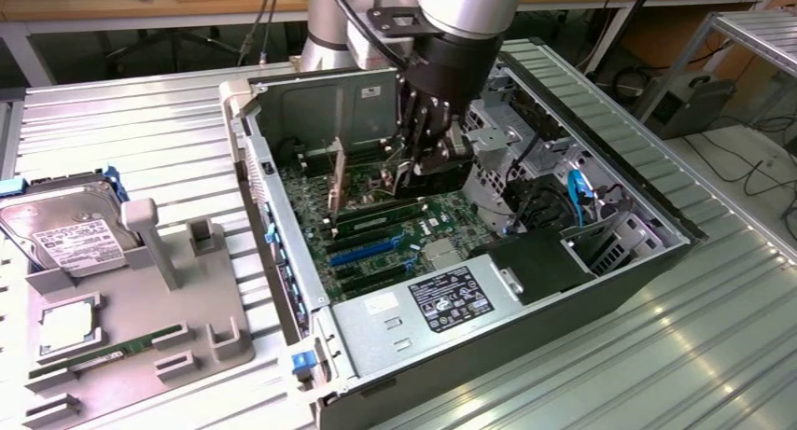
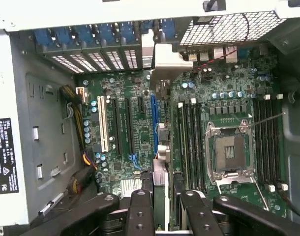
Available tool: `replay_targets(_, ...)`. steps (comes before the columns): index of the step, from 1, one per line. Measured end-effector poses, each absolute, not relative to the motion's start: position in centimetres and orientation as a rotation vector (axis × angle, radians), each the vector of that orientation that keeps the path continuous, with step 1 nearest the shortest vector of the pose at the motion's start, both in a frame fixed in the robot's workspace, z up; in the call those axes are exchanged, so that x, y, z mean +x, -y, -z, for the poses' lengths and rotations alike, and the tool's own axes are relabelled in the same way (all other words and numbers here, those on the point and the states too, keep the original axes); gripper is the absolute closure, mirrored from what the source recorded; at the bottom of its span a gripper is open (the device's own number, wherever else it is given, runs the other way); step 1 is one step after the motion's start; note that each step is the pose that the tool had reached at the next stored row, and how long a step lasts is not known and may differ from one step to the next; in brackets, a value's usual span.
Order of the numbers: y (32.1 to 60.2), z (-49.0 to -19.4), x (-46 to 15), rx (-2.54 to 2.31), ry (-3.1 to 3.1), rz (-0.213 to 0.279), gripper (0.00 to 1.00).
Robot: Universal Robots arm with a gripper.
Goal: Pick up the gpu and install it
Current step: 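Insert the gpu into the slot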
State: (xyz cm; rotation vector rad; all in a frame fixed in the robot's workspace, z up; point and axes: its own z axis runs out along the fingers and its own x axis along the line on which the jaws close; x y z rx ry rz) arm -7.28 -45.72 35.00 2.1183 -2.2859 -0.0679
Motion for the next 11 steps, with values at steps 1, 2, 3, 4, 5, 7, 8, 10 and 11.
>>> replay_targets(1, 45.7, -34.9, -7.6, 2.12, 2.287, 0.066, 0.74)
replay_targets(2, 45.7, -34.8, -7.8, 2.121, 2.287, 0.064, 0.74)
replay_targets(3, 45.7, -34.7, -8.1, 2.122, 2.288, 0.062, 0.74)
replay_targets(4, 45.7, -34.6, -8.4, 2.123, 2.289, 0.06, 0.74)
replay_targets(5, 45.7, -34.5, -8.7, 2.124, 2.29, 0.058, 0.74)
replay_targets(7, 45.7, -34.3, -9.4, 2.126, 2.293, 0.054, 0.74)
replay_targets(8, 45.8, -34.1, -10.1, 2.129, 2.294, 0.05, 0.74)
replay_targets(10, 45.8, -34.0, -10.3, 2.141, 2.287, 0.045, 0.74)
replay_targets(11, 45.8, -33.9, -10.3, 2.147, 2.281, 0.044, 0.74)
